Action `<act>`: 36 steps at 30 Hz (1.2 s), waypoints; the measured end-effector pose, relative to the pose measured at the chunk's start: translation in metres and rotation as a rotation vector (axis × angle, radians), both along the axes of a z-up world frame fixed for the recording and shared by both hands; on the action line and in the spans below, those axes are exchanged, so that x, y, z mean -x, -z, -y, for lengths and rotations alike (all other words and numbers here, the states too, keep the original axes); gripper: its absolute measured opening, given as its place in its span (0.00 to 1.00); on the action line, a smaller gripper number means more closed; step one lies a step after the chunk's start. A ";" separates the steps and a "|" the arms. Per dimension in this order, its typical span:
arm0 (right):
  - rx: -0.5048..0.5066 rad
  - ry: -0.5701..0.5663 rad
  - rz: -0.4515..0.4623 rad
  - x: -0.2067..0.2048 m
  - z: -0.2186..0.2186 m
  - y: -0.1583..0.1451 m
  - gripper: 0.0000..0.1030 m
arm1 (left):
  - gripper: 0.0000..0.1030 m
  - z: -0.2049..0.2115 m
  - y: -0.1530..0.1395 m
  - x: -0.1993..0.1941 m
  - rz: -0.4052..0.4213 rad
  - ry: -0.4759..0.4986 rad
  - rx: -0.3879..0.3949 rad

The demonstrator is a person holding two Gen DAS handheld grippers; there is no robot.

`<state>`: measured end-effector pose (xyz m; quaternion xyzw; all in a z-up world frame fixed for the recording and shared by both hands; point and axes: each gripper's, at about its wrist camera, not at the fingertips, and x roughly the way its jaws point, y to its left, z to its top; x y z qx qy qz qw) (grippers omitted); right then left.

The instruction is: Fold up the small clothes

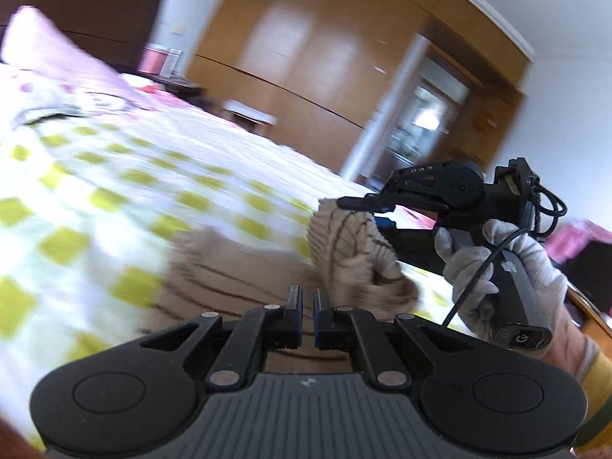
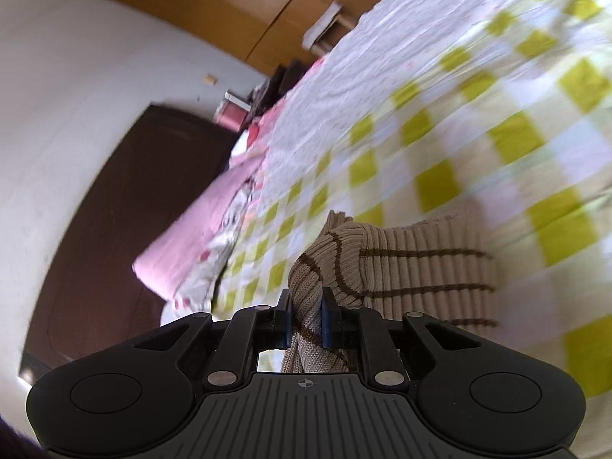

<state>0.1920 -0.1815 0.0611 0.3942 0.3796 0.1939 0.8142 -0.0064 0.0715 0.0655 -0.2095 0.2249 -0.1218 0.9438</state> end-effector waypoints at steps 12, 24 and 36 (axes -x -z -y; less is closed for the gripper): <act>0.168 -0.219 -0.095 -0.037 -0.152 0.044 0.14 | 0.12 -0.067 0.033 -0.002 -0.095 -0.134 0.015; 0.286 -0.267 -0.103 -0.051 -0.180 0.065 0.14 | 0.21 -0.061 0.025 0.010 -0.028 -0.148 -0.089; 0.249 -0.300 -0.064 -0.051 -0.167 0.044 0.19 | 0.29 -0.049 0.039 -0.025 -0.143 -0.075 -0.195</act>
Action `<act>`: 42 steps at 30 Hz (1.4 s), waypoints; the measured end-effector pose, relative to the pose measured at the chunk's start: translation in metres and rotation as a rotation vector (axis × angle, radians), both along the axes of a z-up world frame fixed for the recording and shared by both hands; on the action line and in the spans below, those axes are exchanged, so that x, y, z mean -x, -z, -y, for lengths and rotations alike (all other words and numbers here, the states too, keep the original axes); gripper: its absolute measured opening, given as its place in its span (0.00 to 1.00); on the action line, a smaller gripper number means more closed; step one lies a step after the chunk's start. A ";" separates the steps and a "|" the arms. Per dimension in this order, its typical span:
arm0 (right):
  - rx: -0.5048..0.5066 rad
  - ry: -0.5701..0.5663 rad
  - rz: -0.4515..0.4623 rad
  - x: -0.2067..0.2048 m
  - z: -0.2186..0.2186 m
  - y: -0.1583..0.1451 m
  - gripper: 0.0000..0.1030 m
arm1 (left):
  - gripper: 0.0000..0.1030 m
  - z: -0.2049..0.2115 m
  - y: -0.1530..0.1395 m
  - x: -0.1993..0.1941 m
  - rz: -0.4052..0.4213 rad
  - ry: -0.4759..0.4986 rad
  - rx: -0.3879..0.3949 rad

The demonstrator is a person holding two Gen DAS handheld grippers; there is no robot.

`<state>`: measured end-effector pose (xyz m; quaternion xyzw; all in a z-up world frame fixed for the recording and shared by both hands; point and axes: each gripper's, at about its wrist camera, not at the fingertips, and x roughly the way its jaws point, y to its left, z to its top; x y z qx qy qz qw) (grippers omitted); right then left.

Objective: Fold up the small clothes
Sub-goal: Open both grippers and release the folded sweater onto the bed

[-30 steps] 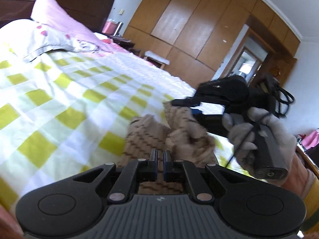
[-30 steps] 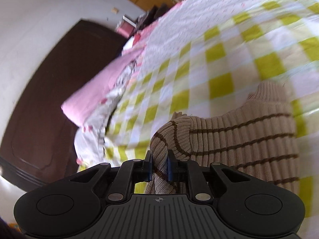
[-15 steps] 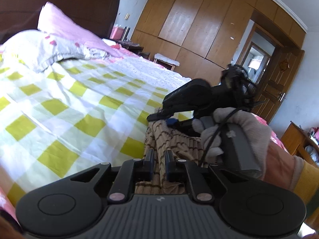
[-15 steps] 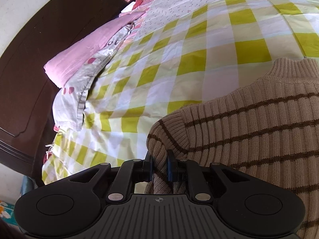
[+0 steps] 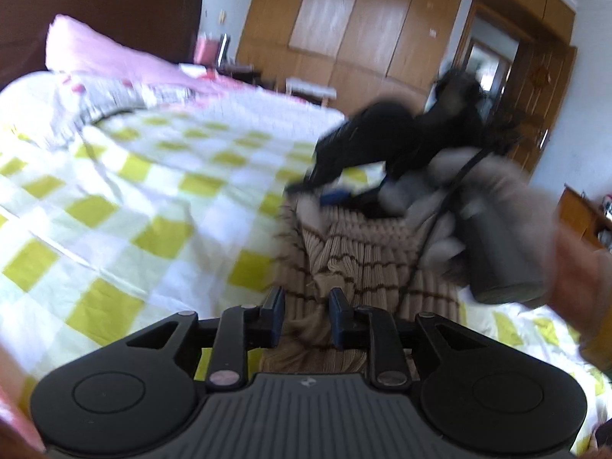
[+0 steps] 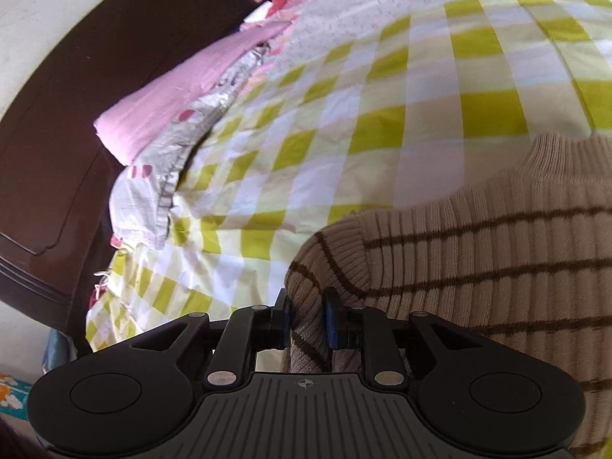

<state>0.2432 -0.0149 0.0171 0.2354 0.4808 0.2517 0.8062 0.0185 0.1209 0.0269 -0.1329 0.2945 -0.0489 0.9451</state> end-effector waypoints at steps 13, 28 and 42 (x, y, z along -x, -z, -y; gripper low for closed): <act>0.099 0.005 0.191 0.059 0.068 -0.031 0.19 | 0.29 -0.012 0.012 -0.020 -0.118 -0.109 -0.060; 0.237 -0.019 0.301 0.112 0.073 -0.020 0.19 | 0.29 0.007 -0.011 -0.090 -0.054 -0.026 -0.061; 0.343 -0.075 0.324 0.136 0.066 -0.006 0.17 | 0.26 0.009 0.028 -0.134 -0.062 -0.109 -0.201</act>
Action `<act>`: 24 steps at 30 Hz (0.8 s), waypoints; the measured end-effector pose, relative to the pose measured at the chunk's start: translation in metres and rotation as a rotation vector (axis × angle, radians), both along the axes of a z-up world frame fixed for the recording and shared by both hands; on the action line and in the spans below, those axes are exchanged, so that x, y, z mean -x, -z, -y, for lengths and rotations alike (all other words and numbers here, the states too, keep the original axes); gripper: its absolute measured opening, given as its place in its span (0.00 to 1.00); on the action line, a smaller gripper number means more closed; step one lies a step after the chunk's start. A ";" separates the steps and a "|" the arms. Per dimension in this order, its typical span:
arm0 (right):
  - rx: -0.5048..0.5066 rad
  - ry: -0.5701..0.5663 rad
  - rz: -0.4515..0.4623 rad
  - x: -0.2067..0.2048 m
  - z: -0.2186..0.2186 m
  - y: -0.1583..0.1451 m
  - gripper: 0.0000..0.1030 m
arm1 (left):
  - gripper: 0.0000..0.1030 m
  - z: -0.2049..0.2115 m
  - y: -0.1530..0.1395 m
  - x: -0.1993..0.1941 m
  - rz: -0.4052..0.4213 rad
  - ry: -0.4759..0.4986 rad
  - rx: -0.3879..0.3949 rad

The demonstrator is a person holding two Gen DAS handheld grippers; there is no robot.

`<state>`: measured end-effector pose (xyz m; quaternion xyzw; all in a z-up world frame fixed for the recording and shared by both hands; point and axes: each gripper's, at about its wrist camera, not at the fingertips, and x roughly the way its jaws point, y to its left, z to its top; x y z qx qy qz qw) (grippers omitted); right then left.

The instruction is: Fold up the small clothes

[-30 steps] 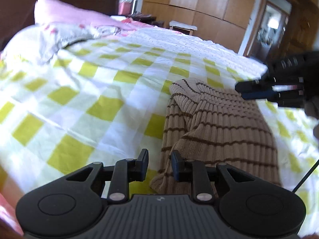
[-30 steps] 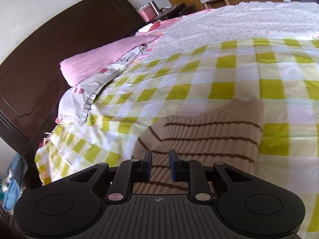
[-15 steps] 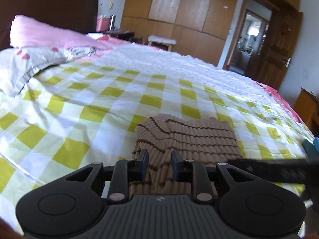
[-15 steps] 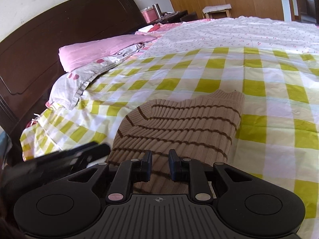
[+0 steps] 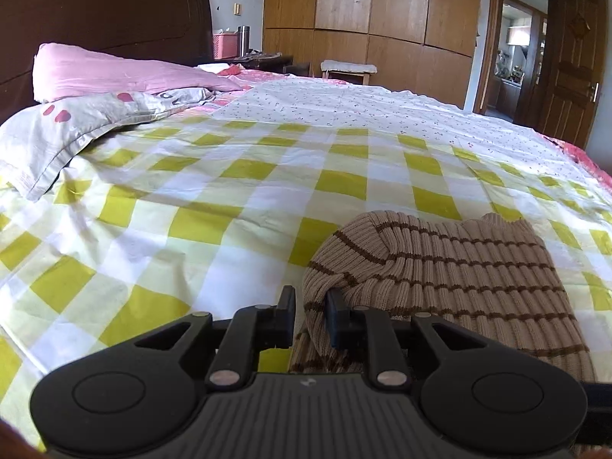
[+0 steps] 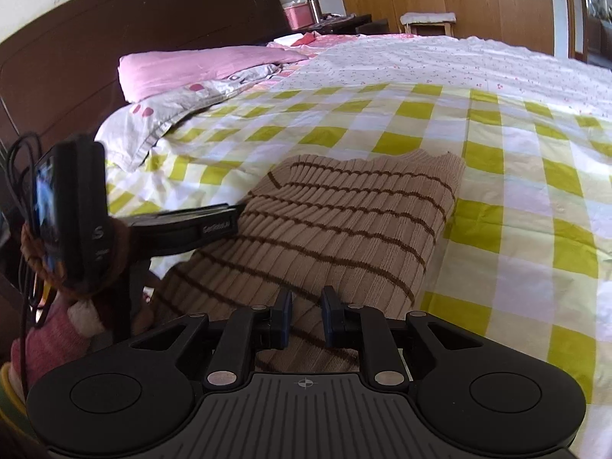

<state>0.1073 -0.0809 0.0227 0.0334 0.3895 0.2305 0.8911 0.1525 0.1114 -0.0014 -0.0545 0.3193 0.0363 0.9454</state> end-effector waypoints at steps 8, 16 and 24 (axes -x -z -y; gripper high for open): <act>0.033 0.010 -0.073 0.009 0.000 0.013 0.17 | 0.27 -0.019 0.000 -0.001 0.002 0.005 0.077; -0.049 0.079 -0.042 0.027 0.025 0.000 0.20 | 0.27 -0.047 -0.033 0.040 0.096 0.009 0.191; -0.134 0.108 -0.080 0.028 0.043 0.010 0.35 | 0.28 -0.028 -0.022 0.069 0.038 0.170 0.202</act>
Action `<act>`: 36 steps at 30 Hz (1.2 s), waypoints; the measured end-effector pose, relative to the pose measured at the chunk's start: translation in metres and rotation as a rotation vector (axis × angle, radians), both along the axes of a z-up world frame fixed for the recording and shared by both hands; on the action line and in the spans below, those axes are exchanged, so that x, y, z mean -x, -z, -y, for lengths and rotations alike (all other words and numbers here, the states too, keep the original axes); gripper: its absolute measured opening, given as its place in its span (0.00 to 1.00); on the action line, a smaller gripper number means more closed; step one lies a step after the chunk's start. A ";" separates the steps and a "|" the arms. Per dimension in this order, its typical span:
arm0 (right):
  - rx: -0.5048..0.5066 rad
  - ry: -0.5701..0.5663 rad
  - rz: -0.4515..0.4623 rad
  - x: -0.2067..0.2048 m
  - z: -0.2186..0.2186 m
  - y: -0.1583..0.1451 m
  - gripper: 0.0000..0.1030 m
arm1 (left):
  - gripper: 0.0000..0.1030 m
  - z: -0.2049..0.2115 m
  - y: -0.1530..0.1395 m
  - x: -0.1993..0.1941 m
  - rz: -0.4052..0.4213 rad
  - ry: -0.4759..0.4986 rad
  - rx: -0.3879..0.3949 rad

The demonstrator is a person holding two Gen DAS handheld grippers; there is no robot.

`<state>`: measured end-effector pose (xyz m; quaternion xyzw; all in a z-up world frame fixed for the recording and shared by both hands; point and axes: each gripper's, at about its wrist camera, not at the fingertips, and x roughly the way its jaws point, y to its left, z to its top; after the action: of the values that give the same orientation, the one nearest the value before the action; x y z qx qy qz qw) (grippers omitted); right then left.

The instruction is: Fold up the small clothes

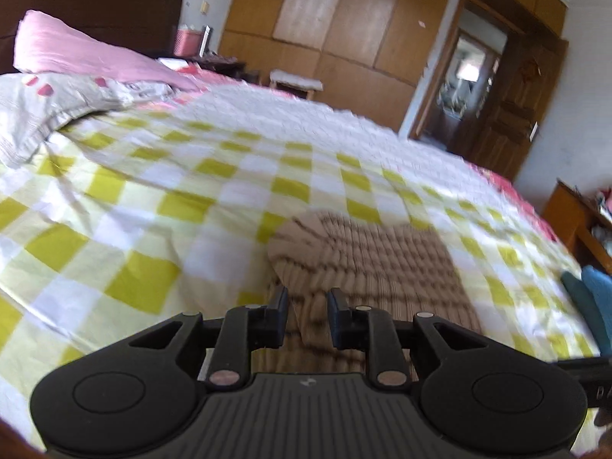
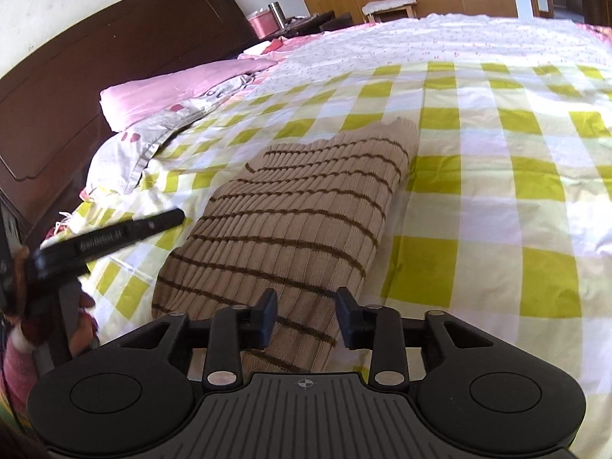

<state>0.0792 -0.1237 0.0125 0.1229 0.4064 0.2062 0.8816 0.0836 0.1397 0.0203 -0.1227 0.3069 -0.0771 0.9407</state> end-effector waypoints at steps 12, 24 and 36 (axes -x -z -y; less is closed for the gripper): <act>-0.075 0.028 -0.088 -0.018 0.003 0.028 0.46 | 0.51 -0.014 0.029 -0.021 -0.103 -0.031 0.035; -0.169 0.036 -0.202 -0.034 0.014 0.039 0.25 | 0.43 -0.018 0.039 -0.024 -0.178 0.032 0.180; -0.050 0.033 -0.146 -0.006 0.031 0.003 0.25 | 0.41 -0.009 0.020 0.004 -0.134 -0.019 0.128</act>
<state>0.0852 -0.1552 0.0097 0.1662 0.4621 0.1923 0.8496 0.0793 0.1482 0.0003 -0.1904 0.3624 -0.0790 0.9089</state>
